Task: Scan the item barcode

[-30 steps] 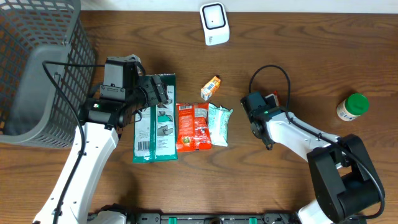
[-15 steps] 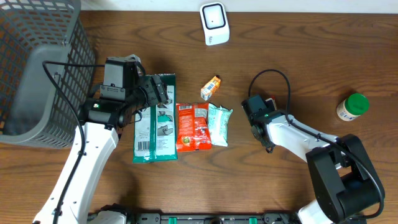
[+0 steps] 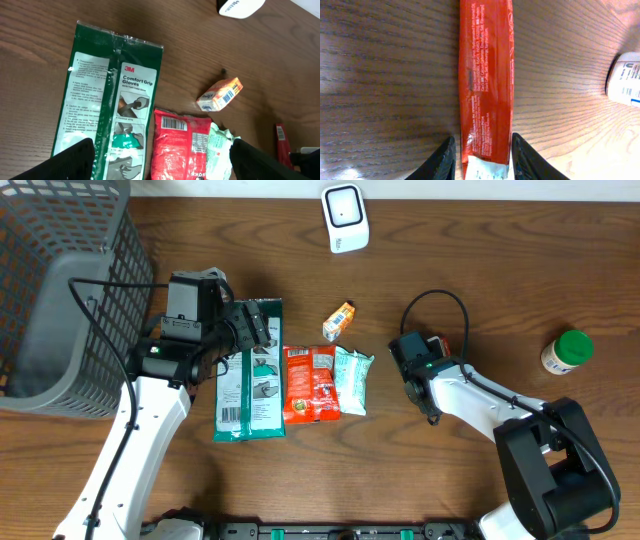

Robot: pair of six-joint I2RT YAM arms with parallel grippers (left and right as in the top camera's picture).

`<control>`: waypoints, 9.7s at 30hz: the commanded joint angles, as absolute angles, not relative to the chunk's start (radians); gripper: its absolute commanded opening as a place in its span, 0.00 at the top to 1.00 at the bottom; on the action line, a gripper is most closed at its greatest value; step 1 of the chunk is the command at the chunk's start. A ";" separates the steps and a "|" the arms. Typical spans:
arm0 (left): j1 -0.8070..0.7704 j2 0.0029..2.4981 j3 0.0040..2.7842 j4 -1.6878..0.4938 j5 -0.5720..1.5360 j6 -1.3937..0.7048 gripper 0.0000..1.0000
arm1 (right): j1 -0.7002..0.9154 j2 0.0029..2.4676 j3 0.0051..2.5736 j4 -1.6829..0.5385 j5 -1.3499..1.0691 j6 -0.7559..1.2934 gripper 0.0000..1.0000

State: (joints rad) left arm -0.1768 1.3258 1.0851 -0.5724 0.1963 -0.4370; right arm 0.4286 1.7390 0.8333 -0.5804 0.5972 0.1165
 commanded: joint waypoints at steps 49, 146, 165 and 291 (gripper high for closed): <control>-0.173 1.327 1.092 -0.572 0.194 -0.420 0.13 | -0.221 1.687 0.739 -0.435 -0.630 0.100 0.97; -0.173 1.327 1.092 -0.572 0.194 -0.420 0.14 | 0.094 1.648 0.768 -0.636 -0.109 0.292 0.99; -0.173 1.327 1.092 -0.572 0.194 -0.420 0.14 | 0.093 1.621 1.062 -0.742 -0.151 0.185 0.99; -0.173 1.327 1.092 -0.572 0.194 -0.420 0.14 | 0.220 1.570 1.806 -1.330 -0.062 0.143 0.99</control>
